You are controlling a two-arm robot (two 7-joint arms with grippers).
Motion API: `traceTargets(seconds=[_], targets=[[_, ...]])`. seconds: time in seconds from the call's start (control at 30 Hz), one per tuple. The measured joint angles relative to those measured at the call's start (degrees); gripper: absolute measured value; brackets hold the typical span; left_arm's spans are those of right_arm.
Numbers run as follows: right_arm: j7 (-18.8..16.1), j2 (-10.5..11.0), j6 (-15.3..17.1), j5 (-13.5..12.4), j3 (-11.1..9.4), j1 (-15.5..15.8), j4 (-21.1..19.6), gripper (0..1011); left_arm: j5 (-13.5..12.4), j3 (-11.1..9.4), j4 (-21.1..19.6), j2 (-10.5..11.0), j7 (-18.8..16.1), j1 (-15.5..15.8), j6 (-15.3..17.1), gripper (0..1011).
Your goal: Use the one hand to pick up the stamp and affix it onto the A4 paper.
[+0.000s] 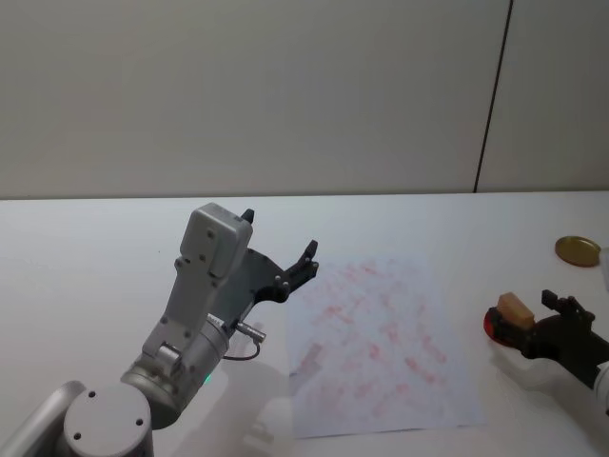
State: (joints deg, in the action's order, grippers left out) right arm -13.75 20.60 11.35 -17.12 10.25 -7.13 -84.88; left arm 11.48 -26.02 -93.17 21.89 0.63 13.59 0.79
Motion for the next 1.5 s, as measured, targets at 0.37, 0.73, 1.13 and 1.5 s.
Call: traceTargets(seconds=[0.37,0.73,1.13,1.5], targets=[[0.12,-0.50,1.04,0.22,0.26,-0.83,2.15,657,0.00,0.00,0.00,0.00,0.00,0.00,0.00,993],[0.24,-0.80,0.97,0.59,0.45,-1.19,3.37,317,0.00,0.00,0.00,0.00,0.00,0.00,0.00,993],[0.23,-0.91,-2.49,2.97,0.89,-1.11,2.69,216,0.00,0.00,0.00,0.00,0.00,0.00,0.00,993],[-3.12,-1.23,-5.42,4.32,1.78,-1.01,0.27,217,0.00,0.00,0.00,0.00,0.00,0.00,0.00,993]])
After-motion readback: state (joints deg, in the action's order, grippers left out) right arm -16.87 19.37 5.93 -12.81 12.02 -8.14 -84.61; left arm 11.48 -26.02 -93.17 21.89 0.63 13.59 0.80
